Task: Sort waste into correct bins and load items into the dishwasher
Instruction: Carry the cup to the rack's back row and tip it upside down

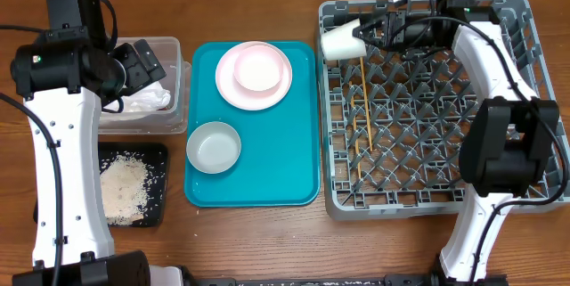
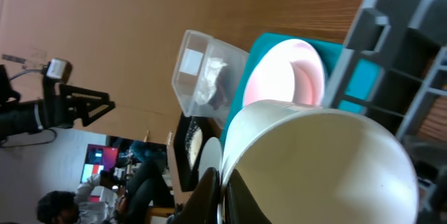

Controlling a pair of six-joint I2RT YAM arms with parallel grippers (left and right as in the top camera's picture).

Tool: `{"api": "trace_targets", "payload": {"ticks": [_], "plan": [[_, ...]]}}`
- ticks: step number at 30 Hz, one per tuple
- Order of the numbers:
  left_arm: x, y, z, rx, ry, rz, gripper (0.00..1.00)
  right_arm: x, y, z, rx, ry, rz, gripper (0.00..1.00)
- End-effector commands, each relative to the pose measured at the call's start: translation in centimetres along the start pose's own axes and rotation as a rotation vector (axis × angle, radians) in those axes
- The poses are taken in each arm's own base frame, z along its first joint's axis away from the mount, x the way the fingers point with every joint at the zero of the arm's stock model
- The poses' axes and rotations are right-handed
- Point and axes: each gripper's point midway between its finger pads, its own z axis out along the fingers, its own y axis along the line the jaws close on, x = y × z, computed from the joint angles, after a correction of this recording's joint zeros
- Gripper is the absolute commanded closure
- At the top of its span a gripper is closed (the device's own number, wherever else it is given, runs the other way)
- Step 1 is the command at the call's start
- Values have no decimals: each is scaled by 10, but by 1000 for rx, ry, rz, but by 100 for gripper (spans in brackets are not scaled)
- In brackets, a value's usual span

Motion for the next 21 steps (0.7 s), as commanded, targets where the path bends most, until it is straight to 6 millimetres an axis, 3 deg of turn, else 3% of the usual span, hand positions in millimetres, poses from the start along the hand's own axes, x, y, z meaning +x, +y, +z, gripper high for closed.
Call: {"api": "trace_targets", "payload": {"ticks": [1,13,21], "plan": [[-5,1,-4,0,-19,1,0,5,-22,2,18,4,4,96],[-5,1,-4,0,-18,1,0,6,-50,-18,48,-34,23,96],[-5,1,-4,0,-18,1,0,7,-68,-36,116,-56,68,90]]}}
